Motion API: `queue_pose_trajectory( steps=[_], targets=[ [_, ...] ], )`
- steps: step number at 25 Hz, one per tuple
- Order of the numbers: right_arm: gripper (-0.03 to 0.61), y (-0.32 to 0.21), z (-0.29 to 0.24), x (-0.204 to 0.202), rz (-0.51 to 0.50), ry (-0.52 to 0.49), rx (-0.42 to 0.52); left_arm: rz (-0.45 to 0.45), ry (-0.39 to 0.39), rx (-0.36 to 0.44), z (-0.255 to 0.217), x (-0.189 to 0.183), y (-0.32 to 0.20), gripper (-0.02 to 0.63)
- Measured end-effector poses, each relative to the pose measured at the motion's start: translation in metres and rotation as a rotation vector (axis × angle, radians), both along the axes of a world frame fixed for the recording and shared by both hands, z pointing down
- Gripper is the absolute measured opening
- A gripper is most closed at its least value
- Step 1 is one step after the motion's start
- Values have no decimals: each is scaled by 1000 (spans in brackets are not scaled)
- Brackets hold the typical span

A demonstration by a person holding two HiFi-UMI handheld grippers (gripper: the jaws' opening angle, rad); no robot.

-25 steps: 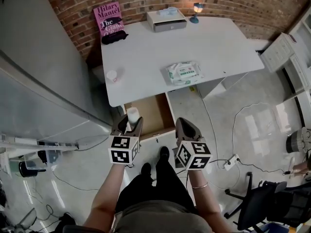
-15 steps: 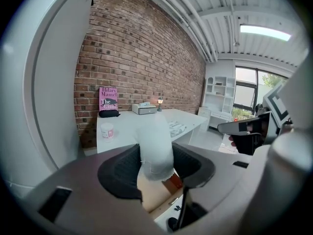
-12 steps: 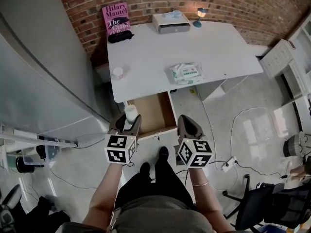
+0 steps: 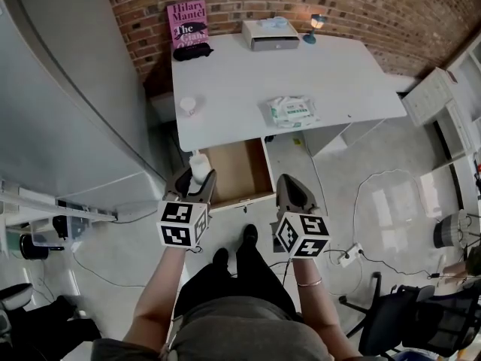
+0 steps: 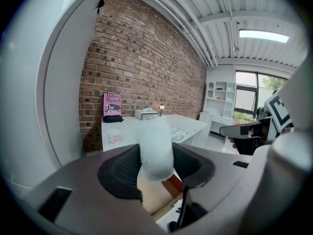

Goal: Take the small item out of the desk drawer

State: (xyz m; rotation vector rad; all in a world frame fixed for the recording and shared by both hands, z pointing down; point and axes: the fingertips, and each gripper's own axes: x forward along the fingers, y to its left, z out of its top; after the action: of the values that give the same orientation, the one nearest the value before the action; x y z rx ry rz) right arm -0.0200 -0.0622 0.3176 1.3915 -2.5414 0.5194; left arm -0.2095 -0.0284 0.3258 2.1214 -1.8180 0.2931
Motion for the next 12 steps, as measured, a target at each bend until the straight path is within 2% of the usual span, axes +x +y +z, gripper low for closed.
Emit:
queue_pose_trajectory(
  steps=[12],
  targets=[
    [2,3,-6,-1,-16,17,29,-7,2,20,-7,-1,4,202]
  ],
)
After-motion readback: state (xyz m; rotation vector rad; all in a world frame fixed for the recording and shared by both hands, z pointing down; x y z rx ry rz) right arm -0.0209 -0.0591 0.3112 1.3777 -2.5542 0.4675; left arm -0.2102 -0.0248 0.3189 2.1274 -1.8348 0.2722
